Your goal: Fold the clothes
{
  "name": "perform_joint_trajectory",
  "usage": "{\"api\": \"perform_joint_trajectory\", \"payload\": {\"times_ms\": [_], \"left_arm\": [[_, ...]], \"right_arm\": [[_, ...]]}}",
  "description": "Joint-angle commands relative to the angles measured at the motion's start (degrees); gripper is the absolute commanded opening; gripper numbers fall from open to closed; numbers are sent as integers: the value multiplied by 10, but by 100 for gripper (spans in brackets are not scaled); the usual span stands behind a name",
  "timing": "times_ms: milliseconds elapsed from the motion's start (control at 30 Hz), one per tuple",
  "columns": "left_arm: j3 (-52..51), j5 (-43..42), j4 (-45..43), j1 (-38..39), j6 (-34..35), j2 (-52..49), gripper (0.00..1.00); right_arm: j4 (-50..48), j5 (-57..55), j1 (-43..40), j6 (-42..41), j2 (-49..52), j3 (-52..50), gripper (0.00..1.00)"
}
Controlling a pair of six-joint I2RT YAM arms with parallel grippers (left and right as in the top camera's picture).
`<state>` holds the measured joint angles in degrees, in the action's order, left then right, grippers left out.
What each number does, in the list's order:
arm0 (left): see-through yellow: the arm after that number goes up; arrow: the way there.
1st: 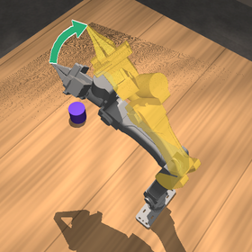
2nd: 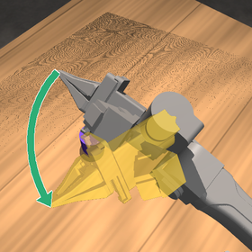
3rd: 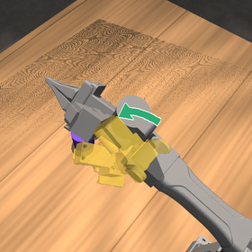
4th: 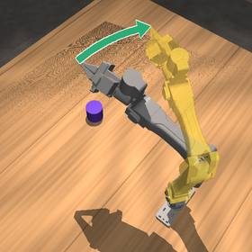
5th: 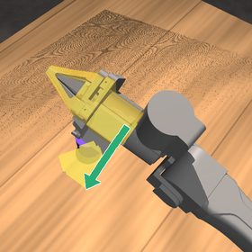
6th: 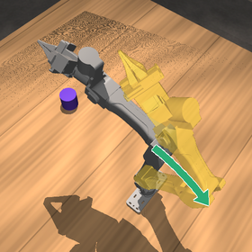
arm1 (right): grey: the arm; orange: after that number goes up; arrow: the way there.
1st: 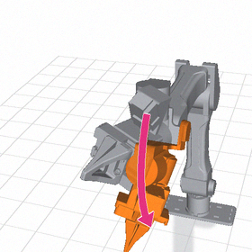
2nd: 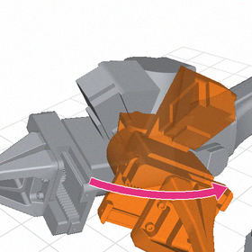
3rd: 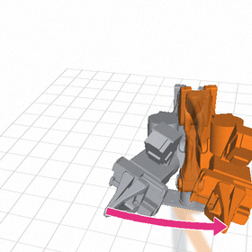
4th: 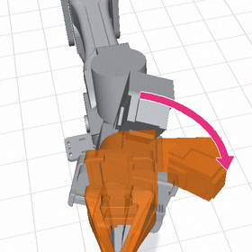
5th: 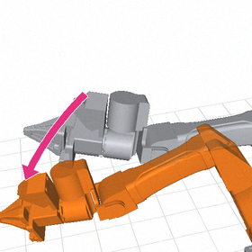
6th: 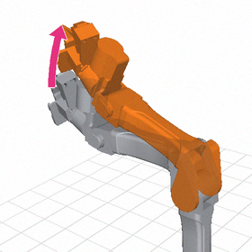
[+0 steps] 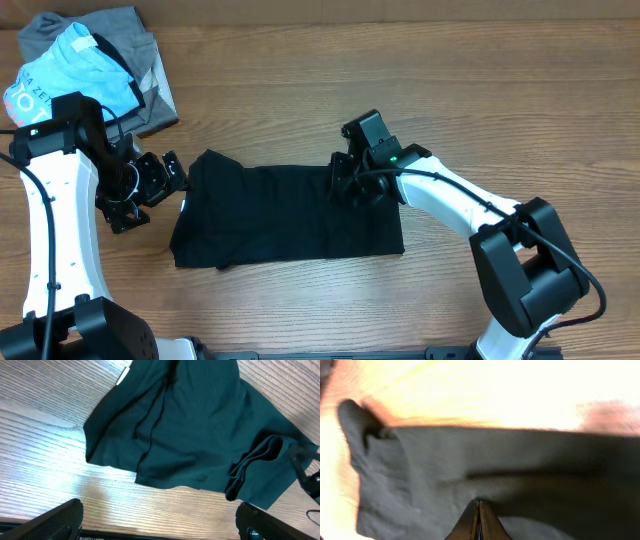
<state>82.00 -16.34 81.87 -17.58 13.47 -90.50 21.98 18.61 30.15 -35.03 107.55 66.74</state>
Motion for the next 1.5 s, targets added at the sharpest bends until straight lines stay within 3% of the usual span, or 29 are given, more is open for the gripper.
{"api": "perform_joint_trajectory", "payload": {"times_ms": [0,333,633,833,1133,1467], "left_arm": [[-2,-6,1,4,-5,2,100],[-2,-6,3,4,-13,2,100],[-2,-7,6,4,-13,2,100],[-2,-7,6,4,-12,2,100],[-2,-7,11,4,-12,2,100],[-2,-7,7,4,-12,2,100]], "right_arm": [[-20,12,3,-28,23,12,4],[-40,21,-4,-18,59,21,4],[134,14,-57,58,-76,126,4],[237,16,-59,73,-114,131,8],[174,20,-19,37,-25,66,9],[151,47,5,7,61,63,6]]}}
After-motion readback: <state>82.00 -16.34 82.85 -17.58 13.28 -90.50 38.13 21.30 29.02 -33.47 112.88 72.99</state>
